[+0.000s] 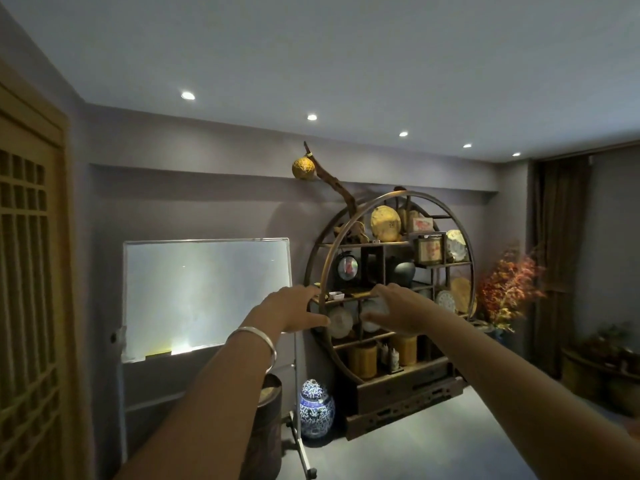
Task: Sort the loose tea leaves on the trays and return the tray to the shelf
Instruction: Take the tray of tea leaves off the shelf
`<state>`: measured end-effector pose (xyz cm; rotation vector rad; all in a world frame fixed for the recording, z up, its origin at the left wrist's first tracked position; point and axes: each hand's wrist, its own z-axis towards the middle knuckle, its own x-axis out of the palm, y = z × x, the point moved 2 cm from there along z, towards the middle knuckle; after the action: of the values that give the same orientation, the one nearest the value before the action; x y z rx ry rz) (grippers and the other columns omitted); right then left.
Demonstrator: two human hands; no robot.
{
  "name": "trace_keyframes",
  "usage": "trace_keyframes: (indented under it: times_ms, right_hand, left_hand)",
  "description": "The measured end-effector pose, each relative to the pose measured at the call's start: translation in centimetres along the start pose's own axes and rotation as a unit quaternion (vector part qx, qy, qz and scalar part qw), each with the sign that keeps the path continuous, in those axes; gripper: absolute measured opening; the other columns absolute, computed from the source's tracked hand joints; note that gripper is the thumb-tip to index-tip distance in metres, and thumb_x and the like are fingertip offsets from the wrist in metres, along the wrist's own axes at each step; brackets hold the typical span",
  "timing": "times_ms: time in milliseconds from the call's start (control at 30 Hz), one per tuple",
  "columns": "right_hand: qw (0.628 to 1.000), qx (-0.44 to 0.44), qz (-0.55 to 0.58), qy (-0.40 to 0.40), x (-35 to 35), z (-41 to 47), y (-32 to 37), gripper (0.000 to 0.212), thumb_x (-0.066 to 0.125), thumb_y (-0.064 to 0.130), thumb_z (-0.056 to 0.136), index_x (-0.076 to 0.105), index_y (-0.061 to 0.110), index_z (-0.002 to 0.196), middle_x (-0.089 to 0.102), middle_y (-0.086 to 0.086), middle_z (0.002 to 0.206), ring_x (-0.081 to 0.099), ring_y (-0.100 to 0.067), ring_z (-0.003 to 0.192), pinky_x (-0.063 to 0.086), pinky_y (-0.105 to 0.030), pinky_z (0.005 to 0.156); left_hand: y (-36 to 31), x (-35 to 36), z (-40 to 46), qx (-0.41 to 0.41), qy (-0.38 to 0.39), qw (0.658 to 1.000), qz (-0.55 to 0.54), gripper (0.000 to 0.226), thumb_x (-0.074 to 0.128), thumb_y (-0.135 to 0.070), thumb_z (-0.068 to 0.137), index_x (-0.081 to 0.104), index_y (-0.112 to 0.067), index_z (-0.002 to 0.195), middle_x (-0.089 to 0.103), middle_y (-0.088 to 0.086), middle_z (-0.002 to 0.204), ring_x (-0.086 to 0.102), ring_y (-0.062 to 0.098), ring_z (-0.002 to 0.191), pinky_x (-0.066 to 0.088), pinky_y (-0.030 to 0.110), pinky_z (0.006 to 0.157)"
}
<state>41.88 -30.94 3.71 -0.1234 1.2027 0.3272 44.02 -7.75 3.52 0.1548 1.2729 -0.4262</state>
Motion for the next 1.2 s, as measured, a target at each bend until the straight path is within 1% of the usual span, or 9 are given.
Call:
trace_keyframes:
  times_ms: [100, 200, 300, 467, 667, 767, 967, 1100, 1200]
  right_hand:
    - [1.0, 0.017, -0.011, 0.008, 2.1, 4.0, -1.7, 0.066, 0.052, 0.06, 0.086, 0.04, 0.018, 0.135, 0.049, -0.01, 0.127, 0.053, -0.025, 0.111, 0.045, -0.034, 0.085]
    - [0.999, 0.029, -0.018, 0.002, 3.8, 8.4, -3.8, 0.061, 0.052, 0.059, 0.086, 0.044, 0.016, 0.129, 0.051, -0.01, 0.122, 0.054, -0.024, 0.104, 0.047, -0.036, 0.085]
    - [0.999, 0.049, -0.023, -0.006, 5.5, 13.3, -6.3, 0.058, 0.051, 0.059, 0.086, 0.045, 0.016, 0.126, 0.053, -0.009, 0.12, 0.054, -0.023, 0.103, 0.046, -0.033, 0.081]
    - [0.995, 0.09, -0.03, -0.023, 7.7, 21.0, -10.2, 0.066, 0.048, 0.063, 0.085, 0.042, 0.018, 0.133, 0.05, -0.01, 0.13, 0.052, -0.026, 0.114, 0.047, -0.04, 0.093]
    - [0.993, 0.108, -0.042, -0.005, 11.4, 27.3, -15.2, 0.061, 0.047, 0.066, 0.082, 0.045, 0.021, 0.124, 0.056, -0.007, 0.116, 0.056, -0.022, 0.1, 0.051, -0.041, 0.086]
    - [0.992, 0.123, -0.038, -0.013, 13.2, 30.2, -18.3, 0.06, 0.049, 0.064, 0.083, 0.046, 0.02, 0.123, 0.054, -0.008, 0.119, 0.055, -0.022, 0.102, 0.051, -0.039, 0.086]
    - [0.99, 0.128, -0.058, 0.003, 17.8, 36.7, -26.2, 0.064, 0.047, 0.064, 0.085, 0.041, 0.019, 0.13, 0.049, -0.01, 0.127, 0.052, -0.026, 0.111, 0.048, -0.039, 0.089]
    - [0.991, 0.116, -0.063, 0.008, 19.1, 42.7, -33.1, 0.06, 0.048, 0.062, 0.086, 0.042, 0.02, 0.128, 0.051, -0.009, 0.125, 0.052, -0.025, 0.11, 0.047, -0.038, 0.088]
    - [0.991, 0.102, -0.086, -0.001, 19.0, 47.9, -38.2, 0.063, 0.048, 0.063, 0.086, 0.043, 0.02, 0.131, 0.052, -0.01, 0.126, 0.052, -0.026, 0.111, 0.044, -0.038, 0.088]
  left_hand:
    - [1.8, 2.0, 5.2, 0.021, 0.008, 1.0, -0.012, 0.074, 0.061, -0.059, 0.081, 0.034, -0.029, 0.143, 0.041, 0.002, 0.149, 0.045, 0.026, 0.131, 0.039, 0.04, 0.101]
    - [4.0, 3.8, 11.0, 0.057, 0.017, 0.998, -0.028, 0.071, 0.062, -0.058, 0.08, 0.038, -0.029, 0.14, 0.048, 0.002, 0.144, 0.051, 0.024, 0.123, 0.043, 0.034, 0.094]
    - [6.4, 5.3, 17.3, 0.074, 0.034, 0.996, -0.03, 0.078, 0.062, -0.06, 0.079, 0.032, -0.03, 0.144, 0.043, 0.003, 0.147, 0.047, 0.025, 0.129, 0.043, 0.041, 0.103]
    - [9.9, 7.3, 27.4, 0.1, 0.033, 0.994, -0.04, 0.08, 0.06, -0.064, 0.077, 0.032, -0.031, 0.145, 0.041, 0.002, 0.149, 0.045, 0.024, 0.131, 0.041, 0.04, 0.104]
    - [11.6, 12.2, 35.8, 0.14, 0.064, 0.987, -0.045, 0.075, 0.062, -0.058, 0.079, 0.035, -0.028, 0.142, 0.046, 0.005, 0.141, 0.048, 0.024, 0.124, 0.043, 0.041, 0.102]
    - [12.2, 14.0, 40.5, 0.151, 0.065, 0.985, -0.049, 0.073, 0.063, -0.055, 0.081, 0.036, -0.026, 0.142, 0.048, 0.006, 0.139, 0.049, 0.024, 0.123, 0.043, 0.039, 0.101]
    - [12.7, 19.0, 50.8, 0.136, 0.071, 0.986, -0.058, 0.08, 0.063, -0.06, 0.076, 0.034, -0.028, 0.143, 0.048, 0.003, 0.137, 0.051, 0.022, 0.12, 0.046, 0.039, 0.098]
    - [11.9, 21.8, 58.9, 0.123, 0.072, 0.988, -0.054, 0.083, 0.061, -0.064, 0.075, 0.03, -0.031, 0.145, 0.043, 0.001, 0.144, 0.047, 0.022, 0.125, 0.044, 0.036, 0.098]
    - [11.0, 22.9, 65.7, 0.106, 0.071, 0.991, -0.047, 0.082, 0.061, -0.062, 0.077, 0.028, -0.032, 0.146, 0.038, 0.001, 0.149, 0.042, 0.022, 0.132, 0.041, 0.039, 0.103]
